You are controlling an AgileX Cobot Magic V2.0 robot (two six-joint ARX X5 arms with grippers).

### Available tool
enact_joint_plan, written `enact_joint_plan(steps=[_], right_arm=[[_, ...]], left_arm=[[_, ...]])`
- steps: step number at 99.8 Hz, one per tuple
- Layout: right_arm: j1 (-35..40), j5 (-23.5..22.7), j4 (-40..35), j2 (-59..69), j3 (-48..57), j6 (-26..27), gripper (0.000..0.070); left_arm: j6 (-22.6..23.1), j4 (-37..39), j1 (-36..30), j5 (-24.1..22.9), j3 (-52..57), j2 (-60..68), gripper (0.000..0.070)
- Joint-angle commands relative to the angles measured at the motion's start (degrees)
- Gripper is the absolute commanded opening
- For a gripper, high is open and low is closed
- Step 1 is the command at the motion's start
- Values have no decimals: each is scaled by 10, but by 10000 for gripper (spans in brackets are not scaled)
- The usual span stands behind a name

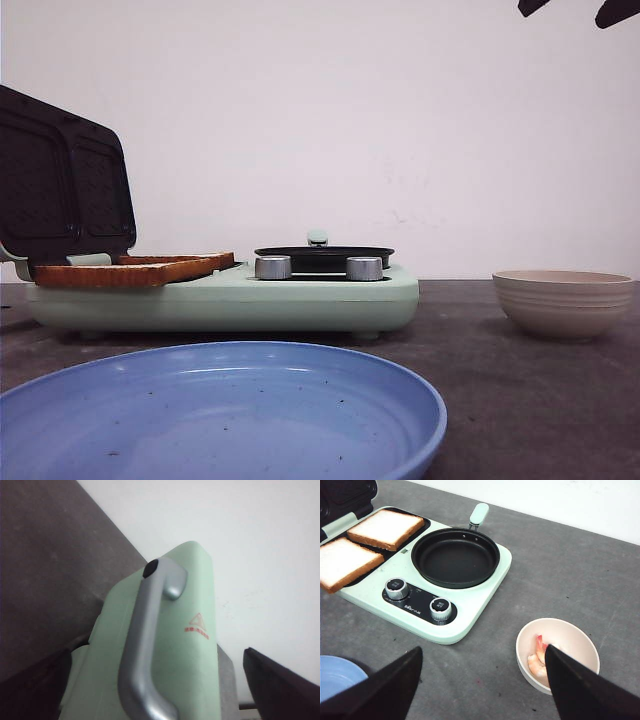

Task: Make breakfast with bread and shrimp
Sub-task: 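Grasp the grey lid handle with the left gripper and swing the lid down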

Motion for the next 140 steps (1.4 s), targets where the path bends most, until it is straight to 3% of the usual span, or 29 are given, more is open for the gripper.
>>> enact_joint_plan(steps=[1,38,55,89,101,116,131,140], right_arm=[[3,1,6,3,4,-4,479],[3,1,6,3,4,1,479],[3,1,6,3,4,7,479],[3,1,7,3,4,14,479],[3,1,8,3,4,14,479],[3,1,10,3,4,16,479],[3,1,10,3,4,16,479],[3,1,10,3,4,20,479]], left_arm=[[-17,17,2,8,6,15,592],[-37,49,-17,26,6,52,588],[-39,65,-21,24,6,52,419],[-41,62,-23,24,6,52,415],[-40,62,-27,23,6,52,372],[-39,61,-30,23,6,52,226],[-39,57,-31,23,6,52,214],[-37,53,-31,23,6,52,73]])
